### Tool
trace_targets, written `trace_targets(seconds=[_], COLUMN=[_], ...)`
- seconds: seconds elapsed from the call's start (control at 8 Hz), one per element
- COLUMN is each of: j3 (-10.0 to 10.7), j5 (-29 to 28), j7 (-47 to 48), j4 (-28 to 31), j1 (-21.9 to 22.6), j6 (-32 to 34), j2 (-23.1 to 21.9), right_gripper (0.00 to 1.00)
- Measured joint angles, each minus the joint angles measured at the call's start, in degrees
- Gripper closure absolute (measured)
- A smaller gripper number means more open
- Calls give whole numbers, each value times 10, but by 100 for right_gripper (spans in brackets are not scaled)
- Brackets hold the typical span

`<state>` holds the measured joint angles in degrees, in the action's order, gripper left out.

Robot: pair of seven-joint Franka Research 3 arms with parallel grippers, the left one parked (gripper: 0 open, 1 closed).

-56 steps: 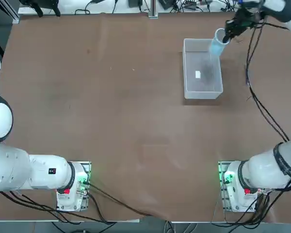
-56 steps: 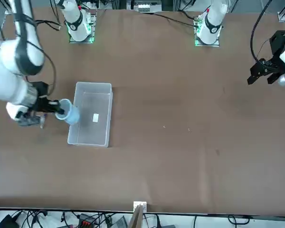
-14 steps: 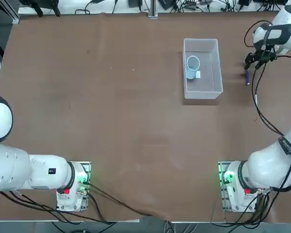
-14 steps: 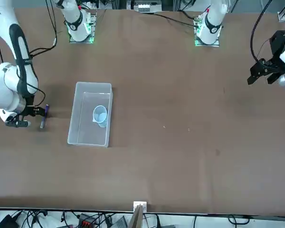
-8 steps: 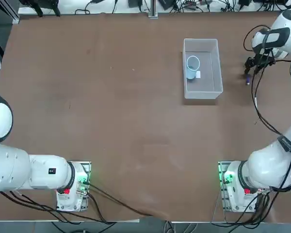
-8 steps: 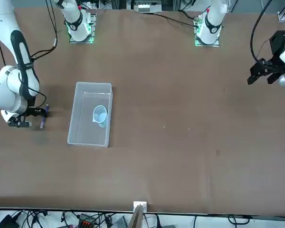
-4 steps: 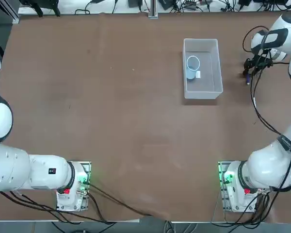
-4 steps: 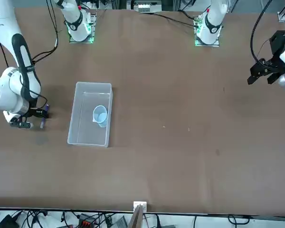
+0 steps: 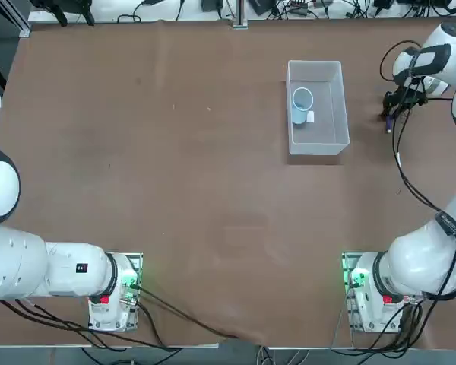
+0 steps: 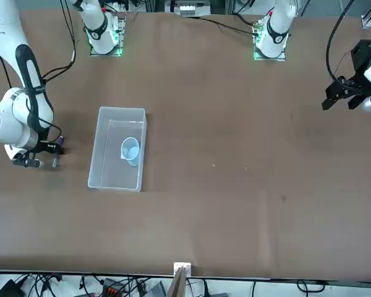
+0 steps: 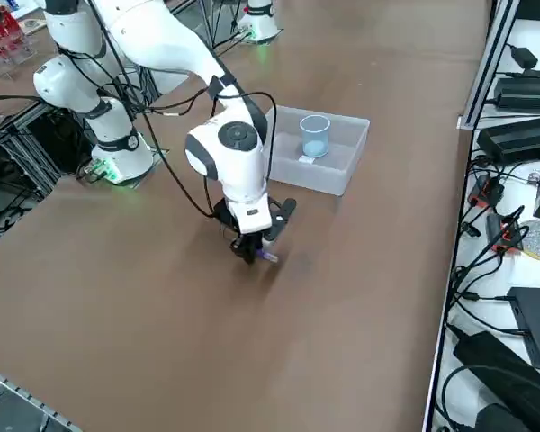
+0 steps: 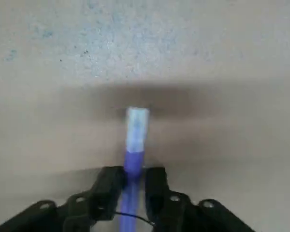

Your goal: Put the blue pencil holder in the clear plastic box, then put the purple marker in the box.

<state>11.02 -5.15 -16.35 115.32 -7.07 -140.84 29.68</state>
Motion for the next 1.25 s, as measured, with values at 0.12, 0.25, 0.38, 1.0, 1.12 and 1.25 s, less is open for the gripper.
trace_targets(seconds=[0.12, 0.25, 0.38, 1.0, 1.12, 1.25], j3=[-1, -1, -1, -1, -1, -1], j5=[0, 0, 0, 0, 0, 0], j7=[1, 1, 1, 0, 0, 0], j4=[0, 0, 0, -15, -23, -35], j1=[0, 0, 0, 1, 2, 4], j6=[0, 0, 0, 31, 59, 93], j2=[-1, -1, -1, -34, -57, -83], right_gripper=[85, 85, 85, 85, 85, 85])
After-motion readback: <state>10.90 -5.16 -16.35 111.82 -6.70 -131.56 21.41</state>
